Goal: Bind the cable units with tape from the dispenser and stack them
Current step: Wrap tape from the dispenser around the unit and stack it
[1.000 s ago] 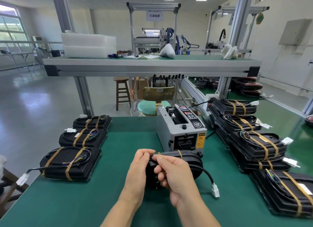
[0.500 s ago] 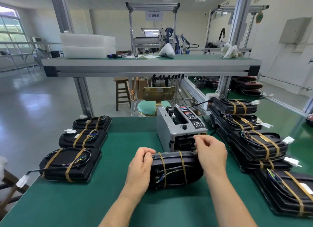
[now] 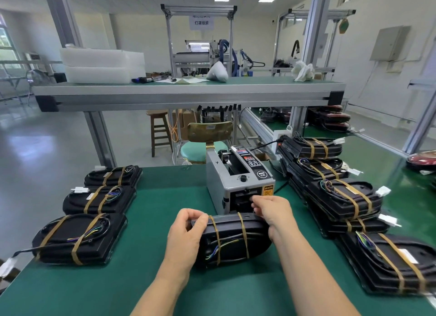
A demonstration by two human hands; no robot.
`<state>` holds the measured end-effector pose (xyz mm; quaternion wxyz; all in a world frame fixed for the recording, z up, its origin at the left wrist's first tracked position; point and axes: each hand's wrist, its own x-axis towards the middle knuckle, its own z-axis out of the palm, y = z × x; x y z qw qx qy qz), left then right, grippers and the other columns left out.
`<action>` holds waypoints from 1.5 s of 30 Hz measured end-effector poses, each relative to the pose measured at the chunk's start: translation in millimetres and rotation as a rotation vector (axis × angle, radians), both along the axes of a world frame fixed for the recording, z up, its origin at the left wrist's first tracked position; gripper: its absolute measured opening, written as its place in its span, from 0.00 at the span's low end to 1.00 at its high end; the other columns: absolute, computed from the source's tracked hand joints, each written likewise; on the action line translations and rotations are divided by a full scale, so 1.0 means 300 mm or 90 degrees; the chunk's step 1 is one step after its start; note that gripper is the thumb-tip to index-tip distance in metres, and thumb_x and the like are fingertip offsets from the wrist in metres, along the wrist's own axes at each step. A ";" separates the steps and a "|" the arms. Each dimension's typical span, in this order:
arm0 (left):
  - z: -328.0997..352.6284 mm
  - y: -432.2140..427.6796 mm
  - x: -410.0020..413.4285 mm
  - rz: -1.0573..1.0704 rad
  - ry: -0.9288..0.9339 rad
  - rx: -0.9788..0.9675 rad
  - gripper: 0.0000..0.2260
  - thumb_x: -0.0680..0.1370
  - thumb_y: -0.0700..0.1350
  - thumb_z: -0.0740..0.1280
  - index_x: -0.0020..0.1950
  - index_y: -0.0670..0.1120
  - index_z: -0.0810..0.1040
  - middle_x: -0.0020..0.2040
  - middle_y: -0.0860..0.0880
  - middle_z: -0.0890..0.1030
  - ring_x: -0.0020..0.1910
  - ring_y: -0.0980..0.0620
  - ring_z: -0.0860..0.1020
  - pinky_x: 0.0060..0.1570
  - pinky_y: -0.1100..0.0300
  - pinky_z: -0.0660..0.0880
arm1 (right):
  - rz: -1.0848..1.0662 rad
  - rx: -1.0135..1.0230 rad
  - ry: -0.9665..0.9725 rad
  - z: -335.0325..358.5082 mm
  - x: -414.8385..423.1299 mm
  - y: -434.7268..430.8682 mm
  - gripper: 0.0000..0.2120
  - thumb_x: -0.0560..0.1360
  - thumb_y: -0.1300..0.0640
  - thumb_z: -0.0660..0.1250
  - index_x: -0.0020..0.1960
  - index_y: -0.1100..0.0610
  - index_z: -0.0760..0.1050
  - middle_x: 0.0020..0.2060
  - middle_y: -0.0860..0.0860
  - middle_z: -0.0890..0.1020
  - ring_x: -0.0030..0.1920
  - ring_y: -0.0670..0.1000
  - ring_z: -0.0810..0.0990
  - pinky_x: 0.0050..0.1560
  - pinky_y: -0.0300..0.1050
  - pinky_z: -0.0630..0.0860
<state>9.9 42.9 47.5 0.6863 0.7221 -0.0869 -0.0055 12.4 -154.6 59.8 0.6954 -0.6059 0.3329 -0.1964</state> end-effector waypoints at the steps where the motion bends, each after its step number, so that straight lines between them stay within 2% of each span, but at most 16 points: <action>1: 0.004 0.001 0.002 0.000 -0.005 0.007 0.05 0.77 0.43 0.68 0.42 0.49 0.78 0.38 0.55 0.81 0.39 0.56 0.77 0.43 0.60 0.71 | -0.002 0.002 0.008 0.002 0.004 0.001 0.07 0.73 0.65 0.70 0.36 0.62 0.81 0.28 0.52 0.79 0.29 0.48 0.74 0.38 0.40 0.74; 6: 0.046 -0.009 -0.002 -0.035 -0.178 0.180 0.15 0.78 0.34 0.62 0.50 0.55 0.78 0.47 0.57 0.79 0.49 0.59 0.77 0.49 0.68 0.71 | -0.024 -0.001 0.038 0.003 0.020 0.001 0.08 0.70 0.63 0.74 0.34 0.60 0.80 0.27 0.52 0.80 0.28 0.48 0.75 0.43 0.43 0.76; 8: 0.062 -0.027 -0.014 -0.058 -0.251 0.282 0.17 0.78 0.34 0.59 0.52 0.53 0.80 0.48 0.58 0.79 0.51 0.59 0.75 0.56 0.61 0.71 | -0.032 -0.007 0.047 0.000 0.026 0.003 0.08 0.69 0.62 0.76 0.33 0.60 0.79 0.25 0.52 0.79 0.29 0.49 0.75 0.43 0.43 0.75; 10: 0.073 -0.041 -0.024 -0.045 -0.330 0.396 0.10 0.79 0.45 0.60 0.52 0.54 0.80 0.49 0.59 0.78 0.51 0.57 0.74 0.61 0.55 0.68 | -0.042 -0.020 0.061 0.000 0.032 0.009 0.11 0.68 0.62 0.76 0.29 0.59 0.78 0.22 0.51 0.78 0.29 0.51 0.75 0.41 0.42 0.74; 12: 0.081 -0.051 -0.036 -0.049 -0.385 0.551 0.14 0.76 0.61 0.57 0.55 0.56 0.75 0.50 0.60 0.75 0.52 0.57 0.72 0.65 0.54 0.62 | -0.052 -0.052 0.077 0.004 0.034 0.017 0.14 0.66 0.62 0.74 0.24 0.59 0.75 0.20 0.50 0.76 0.29 0.53 0.74 0.38 0.42 0.73; 15: 0.087 -0.070 -0.034 -0.071 -0.417 0.756 0.20 0.74 0.65 0.61 0.58 0.55 0.65 0.51 0.58 0.73 0.56 0.54 0.72 0.71 0.52 0.53 | -0.057 -0.098 0.088 0.007 0.032 0.029 0.14 0.64 0.60 0.71 0.22 0.58 0.72 0.21 0.50 0.72 0.28 0.53 0.69 0.31 0.41 0.68; 19: 0.107 -0.076 -0.017 -0.101 -0.442 0.746 0.22 0.74 0.62 0.65 0.63 0.59 0.63 0.51 0.57 0.75 0.54 0.53 0.74 0.68 0.55 0.56 | -0.018 -0.069 0.036 0.015 0.012 0.023 0.15 0.66 0.61 0.71 0.23 0.55 0.71 0.25 0.51 0.72 0.31 0.52 0.68 0.34 0.41 0.69; 23: 0.089 -0.040 -0.003 -0.109 -0.462 0.726 0.24 0.75 0.64 0.63 0.70 0.65 0.64 0.52 0.59 0.75 0.54 0.56 0.73 0.61 0.59 0.59 | 0.044 -0.009 -0.044 0.040 -0.068 0.028 0.06 0.71 0.63 0.73 0.36 0.60 0.79 0.25 0.51 0.81 0.24 0.47 0.78 0.23 0.35 0.71; 25: 0.081 -0.032 0.001 -0.105 -0.462 0.715 0.24 0.75 0.64 0.64 0.70 0.65 0.65 0.52 0.59 0.75 0.54 0.56 0.73 0.60 0.59 0.59 | 0.076 0.022 -0.092 0.049 -0.107 0.049 0.06 0.72 0.65 0.72 0.36 0.61 0.80 0.26 0.52 0.82 0.23 0.46 0.79 0.21 0.34 0.70; 27: 0.079 -0.033 0.001 -0.101 -0.459 0.715 0.24 0.74 0.64 0.64 0.70 0.65 0.66 0.52 0.59 0.76 0.54 0.56 0.74 0.59 0.59 0.60 | 0.113 0.024 -0.119 0.053 -0.132 0.071 0.08 0.72 0.66 0.71 0.34 0.63 0.79 0.28 0.54 0.81 0.24 0.47 0.77 0.23 0.33 0.71; 31: 0.079 -0.038 0.002 -0.100 -0.441 0.720 0.24 0.74 0.64 0.65 0.70 0.65 0.66 0.52 0.58 0.76 0.54 0.55 0.74 0.57 0.59 0.63 | 0.115 0.012 -0.139 0.043 -0.154 0.104 0.02 0.71 0.66 0.70 0.40 0.64 0.80 0.33 0.57 0.75 0.28 0.49 0.73 0.26 0.35 0.71; 34: 0.077 -0.041 0.000 -0.095 -0.425 0.700 0.24 0.74 0.62 0.66 0.70 0.64 0.67 0.55 0.58 0.76 0.54 0.54 0.74 0.55 0.60 0.65 | 0.066 0.011 -0.155 0.020 -0.162 0.115 0.06 0.70 0.67 0.71 0.35 0.66 0.79 0.29 0.51 0.75 0.29 0.48 0.73 0.27 0.36 0.70; 38: 0.076 -0.041 0.002 -0.103 -0.429 0.672 0.24 0.74 0.60 0.68 0.69 0.63 0.69 0.62 0.61 0.75 0.56 0.55 0.75 0.56 0.61 0.67 | 0.042 -0.012 -0.148 0.001 -0.167 0.127 0.16 0.70 0.67 0.71 0.24 0.59 0.77 0.24 0.39 0.79 0.29 0.37 0.77 0.29 0.32 0.73; 41: 0.074 -0.041 0.006 -0.110 -0.429 0.668 0.24 0.74 0.60 0.68 0.69 0.62 0.70 0.63 0.62 0.75 0.56 0.55 0.75 0.58 0.61 0.67 | 0.036 -0.013 -0.142 0.010 -0.169 0.135 0.15 0.69 0.67 0.72 0.24 0.60 0.78 0.26 0.47 0.79 0.27 0.38 0.75 0.28 0.32 0.71; 43: 0.073 -0.041 0.006 -0.111 -0.430 0.664 0.24 0.74 0.60 0.69 0.69 0.62 0.70 0.63 0.62 0.75 0.56 0.55 0.75 0.58 0.60 0.67 | 0.027 -0.013 -0.141 0.018 -0.171 0.140 0.13 0.70 0.66 0.72 0.27 0.64 0.77 0.31 0.55 0.78 0.32 0.39 0.77 0.33 0.36 0.72; 45: 0.071 -0.042 0.005 -0.109 -0.432 0.664 0.24 0.74 0.60 0.69 0.69 0.62 0.70 0.62 0.62 0.75 0.56 0.54 0.75 0.57 0.60 0.68 | 0.020 -0.013 -0.143 0.017 -0.169 0.141 0.11 0.69 0.66 0.73 0.29 0.65 0.77 0.30 0.48 0.76 0.40 0.45 0.78 0.39 0.41 0.72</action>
